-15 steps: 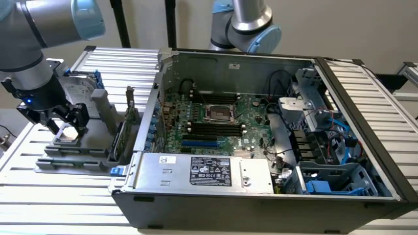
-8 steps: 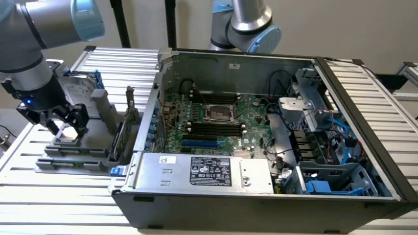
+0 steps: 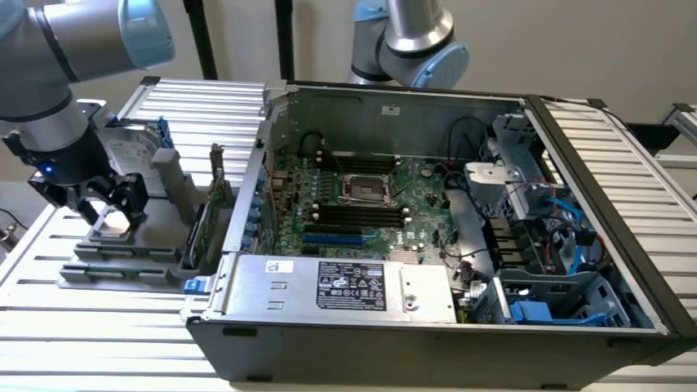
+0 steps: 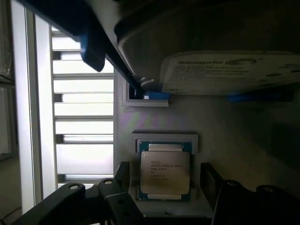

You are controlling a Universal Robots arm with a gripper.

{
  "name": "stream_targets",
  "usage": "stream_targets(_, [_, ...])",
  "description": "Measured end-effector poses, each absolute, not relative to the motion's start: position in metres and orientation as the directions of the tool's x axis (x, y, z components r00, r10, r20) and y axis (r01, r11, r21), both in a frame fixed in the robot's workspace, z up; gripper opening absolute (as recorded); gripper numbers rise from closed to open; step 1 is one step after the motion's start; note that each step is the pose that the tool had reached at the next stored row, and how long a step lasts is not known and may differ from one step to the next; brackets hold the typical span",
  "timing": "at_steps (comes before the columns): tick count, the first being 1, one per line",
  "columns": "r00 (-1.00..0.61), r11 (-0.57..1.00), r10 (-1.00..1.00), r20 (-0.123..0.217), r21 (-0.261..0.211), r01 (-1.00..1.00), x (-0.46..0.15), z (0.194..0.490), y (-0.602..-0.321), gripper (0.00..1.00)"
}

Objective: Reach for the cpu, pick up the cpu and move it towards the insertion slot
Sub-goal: 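Pick up the cpu and move it towards the insertion slot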

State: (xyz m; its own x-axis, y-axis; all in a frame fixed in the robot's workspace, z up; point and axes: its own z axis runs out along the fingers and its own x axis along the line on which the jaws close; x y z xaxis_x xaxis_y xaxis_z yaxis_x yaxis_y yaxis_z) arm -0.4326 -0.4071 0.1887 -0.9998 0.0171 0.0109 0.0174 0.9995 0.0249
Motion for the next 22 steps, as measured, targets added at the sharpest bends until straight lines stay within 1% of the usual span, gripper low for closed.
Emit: stream_targets(22, [-1.0, 1.0, 0.017, 0.011, 0.024, 0.017, -0.4324, 0.1858, -0.4052, 0.71])
